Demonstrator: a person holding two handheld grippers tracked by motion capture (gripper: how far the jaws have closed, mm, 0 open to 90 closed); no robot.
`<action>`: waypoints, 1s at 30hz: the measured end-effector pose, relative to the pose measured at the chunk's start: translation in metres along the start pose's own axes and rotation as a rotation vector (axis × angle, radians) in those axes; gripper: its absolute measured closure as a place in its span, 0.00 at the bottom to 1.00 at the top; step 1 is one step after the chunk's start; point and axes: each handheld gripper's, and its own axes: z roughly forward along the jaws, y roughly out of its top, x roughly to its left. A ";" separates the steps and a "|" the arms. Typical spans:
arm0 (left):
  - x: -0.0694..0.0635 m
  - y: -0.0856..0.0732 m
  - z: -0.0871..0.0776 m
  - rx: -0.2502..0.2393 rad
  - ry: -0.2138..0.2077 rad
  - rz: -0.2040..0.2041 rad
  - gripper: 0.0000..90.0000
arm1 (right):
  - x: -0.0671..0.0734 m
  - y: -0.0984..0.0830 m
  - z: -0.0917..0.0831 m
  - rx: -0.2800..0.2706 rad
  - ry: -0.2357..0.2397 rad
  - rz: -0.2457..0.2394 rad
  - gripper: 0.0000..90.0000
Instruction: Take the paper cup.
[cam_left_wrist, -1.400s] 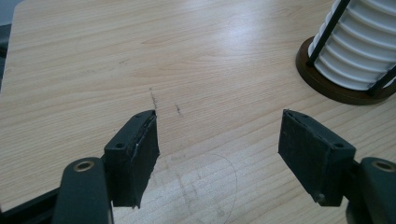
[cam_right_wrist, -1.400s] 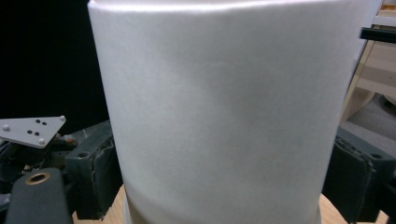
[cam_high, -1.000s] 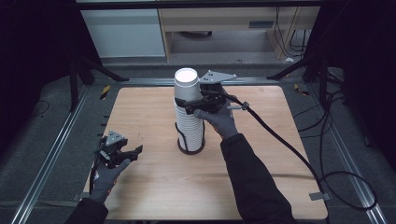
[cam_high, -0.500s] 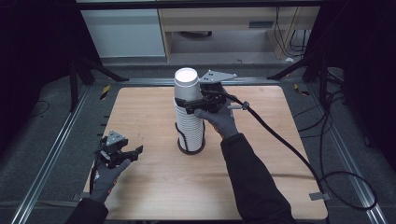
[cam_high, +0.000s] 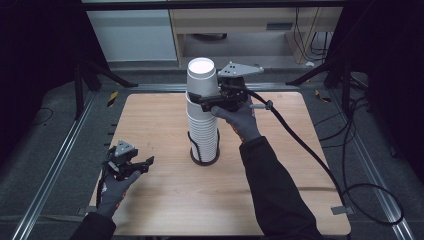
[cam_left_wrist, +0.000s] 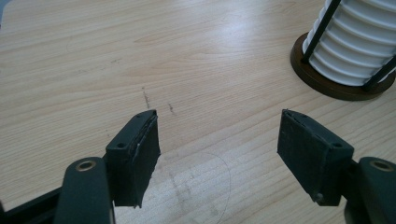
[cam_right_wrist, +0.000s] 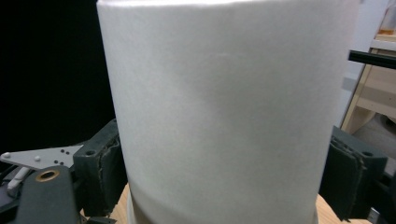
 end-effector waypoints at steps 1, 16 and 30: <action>0.000 0.000 0.000 0.002 0.000 0.002 0.32 | 0.000 0.001 0.000 -0.001 0.003 -0.003 0.18; 0.001 0.000 -0.001 0.001 -0.004 -0.003 0.32 | 0.002 0.041 -0.031 -0.079 0.016 -0.036 0.17; -0.002 0.001 -0.001 0.005 -0.020 0.007 0.32 | -0.013 0.035 -0.088 -0.032 -0.051 -0.082 0.17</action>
